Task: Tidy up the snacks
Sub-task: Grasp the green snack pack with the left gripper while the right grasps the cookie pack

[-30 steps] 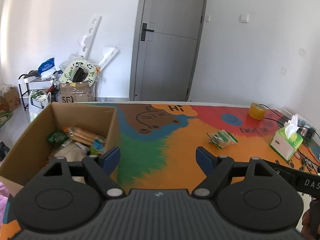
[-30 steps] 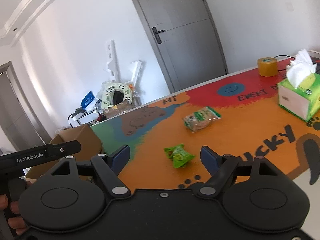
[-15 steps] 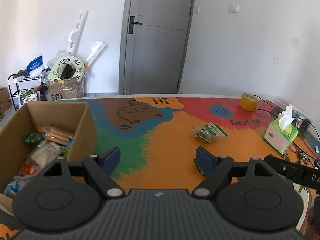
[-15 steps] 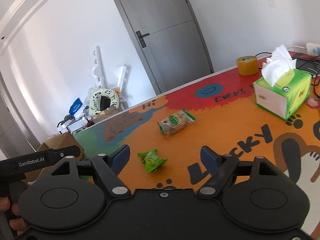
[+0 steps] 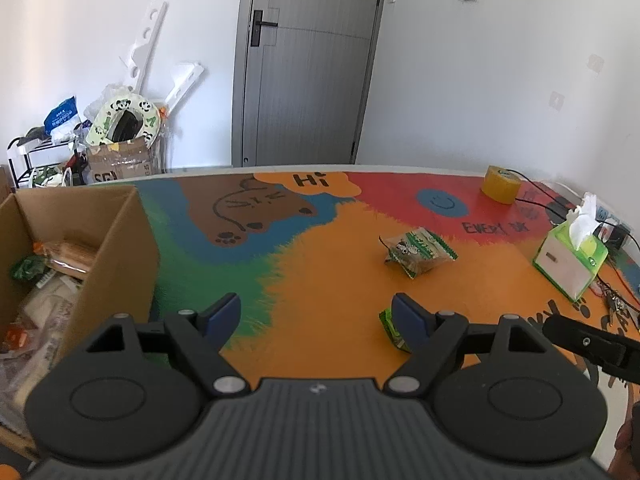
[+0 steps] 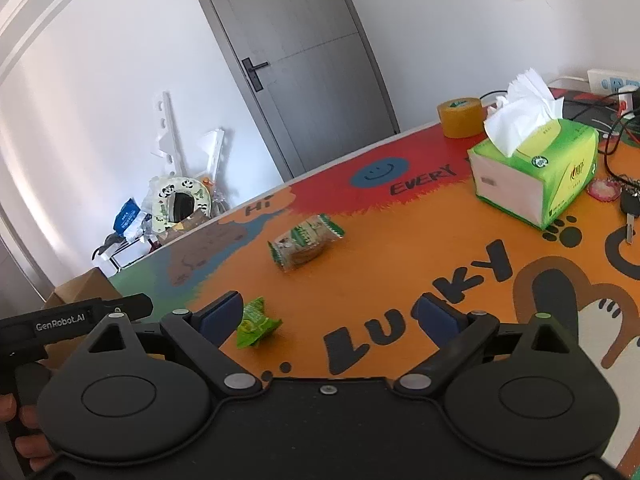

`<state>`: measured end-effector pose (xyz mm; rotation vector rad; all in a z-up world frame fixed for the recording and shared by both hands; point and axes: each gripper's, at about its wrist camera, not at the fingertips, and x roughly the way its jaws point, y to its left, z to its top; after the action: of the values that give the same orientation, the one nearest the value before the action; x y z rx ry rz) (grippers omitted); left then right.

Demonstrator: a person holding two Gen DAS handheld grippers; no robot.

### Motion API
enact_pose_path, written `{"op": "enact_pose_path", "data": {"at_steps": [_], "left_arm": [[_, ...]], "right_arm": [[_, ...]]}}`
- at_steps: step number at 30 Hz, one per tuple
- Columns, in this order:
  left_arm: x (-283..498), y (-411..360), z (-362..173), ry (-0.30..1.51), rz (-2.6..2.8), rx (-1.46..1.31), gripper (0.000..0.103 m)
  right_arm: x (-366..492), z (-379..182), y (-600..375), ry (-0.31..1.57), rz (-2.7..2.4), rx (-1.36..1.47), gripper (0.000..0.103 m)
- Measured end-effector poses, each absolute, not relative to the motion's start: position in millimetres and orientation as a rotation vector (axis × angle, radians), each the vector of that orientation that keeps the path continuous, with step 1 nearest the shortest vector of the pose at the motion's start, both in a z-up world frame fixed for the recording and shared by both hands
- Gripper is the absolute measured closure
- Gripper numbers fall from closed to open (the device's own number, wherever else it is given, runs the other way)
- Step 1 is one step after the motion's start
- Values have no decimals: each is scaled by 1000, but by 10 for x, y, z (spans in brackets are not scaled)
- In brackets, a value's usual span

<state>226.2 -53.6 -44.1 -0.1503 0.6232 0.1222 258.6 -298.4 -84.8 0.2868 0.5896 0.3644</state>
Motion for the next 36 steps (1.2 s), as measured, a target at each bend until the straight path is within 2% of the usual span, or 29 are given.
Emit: {"op": "enact_pose_path", "data": {"at_steps": [8, 20, 28, 31, 33, 36], "left_arm": [[2466, -644, -543, 652, 77, -163, 22], [2701, -931, -798, 707, 35, -170, 22], [2826, -1071, -932, 730, 25, -159, 27], [2842, -1100, -988, 744, 16, -156, 40], [2823, -1104, -1009, 740, 7, -155, 65], [2806, -1074, -1006, 726, 9, -159, 70]], "right_arm": [[2760, -925, -2929, 610, 383, 262, 12], [2841, -1053, -3107, 635, 342, 274, 12], [2888, -1082, -3136, 638, 334, 279, 12], [2906, -1094, -3141, 641, 332, 279, 13], [2921, -1100, -3129, 644, 335, 280, 13], [2947, -1095, -3090, 644, 344, 277, 13]]}}
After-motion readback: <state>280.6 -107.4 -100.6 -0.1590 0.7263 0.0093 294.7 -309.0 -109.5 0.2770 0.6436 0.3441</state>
